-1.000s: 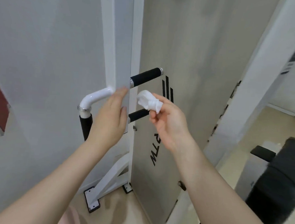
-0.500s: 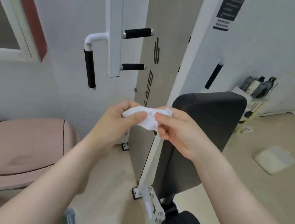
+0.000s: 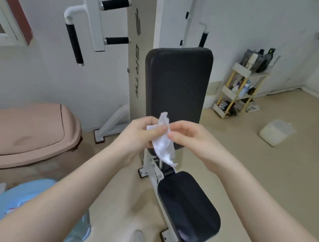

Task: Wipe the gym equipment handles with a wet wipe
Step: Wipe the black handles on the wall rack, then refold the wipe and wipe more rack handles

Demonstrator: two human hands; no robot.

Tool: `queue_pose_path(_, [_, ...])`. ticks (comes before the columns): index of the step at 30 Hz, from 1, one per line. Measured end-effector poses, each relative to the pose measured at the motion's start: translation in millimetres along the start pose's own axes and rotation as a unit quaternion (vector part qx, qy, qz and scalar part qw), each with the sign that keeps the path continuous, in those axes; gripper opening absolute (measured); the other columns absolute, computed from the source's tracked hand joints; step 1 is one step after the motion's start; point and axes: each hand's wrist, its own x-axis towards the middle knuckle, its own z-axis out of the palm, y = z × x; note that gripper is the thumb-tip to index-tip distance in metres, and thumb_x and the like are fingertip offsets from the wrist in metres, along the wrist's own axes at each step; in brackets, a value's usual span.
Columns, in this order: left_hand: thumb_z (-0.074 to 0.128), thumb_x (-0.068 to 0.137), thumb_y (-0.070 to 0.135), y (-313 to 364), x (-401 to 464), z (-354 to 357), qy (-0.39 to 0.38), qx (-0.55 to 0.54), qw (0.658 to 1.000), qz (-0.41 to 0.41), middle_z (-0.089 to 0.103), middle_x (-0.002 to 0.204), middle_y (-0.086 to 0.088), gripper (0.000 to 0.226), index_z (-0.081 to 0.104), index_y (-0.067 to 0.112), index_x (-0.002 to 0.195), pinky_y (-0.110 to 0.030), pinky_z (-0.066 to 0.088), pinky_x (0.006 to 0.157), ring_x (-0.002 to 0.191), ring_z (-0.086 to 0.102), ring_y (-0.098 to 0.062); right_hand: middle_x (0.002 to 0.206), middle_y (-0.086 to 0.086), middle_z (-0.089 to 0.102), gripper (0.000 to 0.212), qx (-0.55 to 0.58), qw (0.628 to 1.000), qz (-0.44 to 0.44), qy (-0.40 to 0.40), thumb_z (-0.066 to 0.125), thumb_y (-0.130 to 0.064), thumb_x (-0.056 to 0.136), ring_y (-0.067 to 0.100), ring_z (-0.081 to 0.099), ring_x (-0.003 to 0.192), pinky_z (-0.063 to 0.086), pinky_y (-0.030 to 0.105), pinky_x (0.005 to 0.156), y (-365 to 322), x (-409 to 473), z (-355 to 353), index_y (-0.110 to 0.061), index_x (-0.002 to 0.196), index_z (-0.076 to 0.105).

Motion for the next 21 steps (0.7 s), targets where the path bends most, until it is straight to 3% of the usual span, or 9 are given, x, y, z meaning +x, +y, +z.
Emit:
queue_pose_path(3, [0.06,0.089,0.02,-11,-29,35,-0.022,-0.01,0.999,-0.026,0.068,0.082,-0.013,0.014,0.062,0.009,0.081,-0.032,0.055,0.069,0.074,0.065,-0.022,0.087,0.002,0.071,0.011,-0.025,0.998,0.021,0.044,0.068,-0.019,0.081,0.009,0.067,0.077,0.052,0.031,0.075,16,-41,1,-0.017,0.091,0.065])
queue_pose_path(6, [0.066,0.085,0.019,-11,-51,66,-0.047,-0.008,0.997,-0.053,0.065,0.097,-0.028,0.016,0.065,0.004,0.09,-0.051,0.049,0.088,0.083,0.06,-0.029,0.076,0.001,0.066,0.006,0.026,0.997,0.06,0.046,0.066,-0.015,0.084,0.012,0.063,0.068,0.048,0.03,0.066,26,-79,-20,-0.011,0.084,0.063])
queue_pose_path(7, [0.066,0.084,0.017,-10,-56,75,-0.066,-0.007,0.996,-0.058,0.065,0.098,-0.027,0.015,0.065,0.004,0.093,-0.05,0.049,0.087,0.084,0.06,-0.028,0.074,0.0,0.066,0.005,0.055,0.996,0.066,0.031,0.064,-0.014,0.086,0.011,0.062,0.066,0.049,0.026,0.065,27,-91,-30,-0.011,0.082,0.062])
queue_pose_path(10, [0.06,0.087,0.006,-6,-60,107,-0.134,-0.012,0.989,-0.065,0.069,0.092,-0.008,0.017,0.064,0.005,0.103,-0.025,0.053,0.073,0.082,0.063,-0.016,0.075,0.0,0.065,0.016,0.105,0.991,0.078,0.023,0.051,-0.013,0.094,0.015,0.062,0.069,0.05,0.024,0.064,36,-121,-61,-0.013,0.08,0.059])
queue_pose_path(11, [0.06,0.087,0.006,-6,-60,120,-0.15,-0.011,0.986,-0.072,0.071,0.094,-0.003,0.02,0.065,0.007,0.106,-0.022,0.052,0.075,0.085,0.065,-0.014,0.077,0.002,0.065,0.018,0.105,0.99,0.082,0.038,0.048,-0.014,0.095,0.018,0.061,0.071,0.049,0.025,0.063,41,-129,-73,-0.014,0.081,0.059])
queue_pose_path(13, [0.062,0.086,0.01,-10,-57,150,-0.172,-0.014,0.98,-0.095,0.072,0.105,-0.003,0.026,0.064,0.01,0.112,-0.028,0.049,0.09,0.101,0.066,-0.015,0.083,0.006,0.065,0.019,0.109,0.988,0.088,0.067,0.044,-0.016,0.097,0.021,0.06,0.074,0.048,0.027,0.063,52,-143,-99,-0.013,0.085,0.058])
queue_pose_path(15, [0.059,0.089,0.014,-13,-47,184,-0.17,-0.036,0.976,-0.129,0.07,0.11,-0.007,0.029,0.06,0.005,0.117,-0.031,0.048,0.093,0.106,0.065,-0.019,0.084,0.006,0.065,0.017,0.122,0.985,0.093,0.076,0.042,-0.019,0.098,0.019,0.061,0.072,0.049,0.025,0.059,67,-154,-128,-0.012,0.09,0.056])
queue_pose_path(18, [0.054,0.092,0.014,-13,-21,244,-0.158,-0.068,0.975,-0.143,0.072,0.104,-0.012,0.021,0.055,0.002,0.109,-0.029,0.053,0.08,0.096,0.068,-0.022,0.076,0.0,0.067,0.016,0.144,0.98,0.112,0.079,0.041,-0.019,0.099,0.009,0.064,0.06,0.049,0.02,0.051,93,-169,-187,-0.011,0.095,0.054])
queue_pose_path(21, [0.051,0.095,0.014,-8,12,310,-0.117,-0.067,0.984,-0.117,0.071,0.073,-0.006,0.006,0.053,0.009,0.097,-0.023,0.054,0.061,0.073,0.07,-0.019,0.061,0.002,0.058,0.014,0.233,0.962,0.124,0.067,0.042,-0.014,0.098,0.006,0.054,0.044,0.043,0.014,0.042,121,-175,-263,-0.01,0.088,0.052])
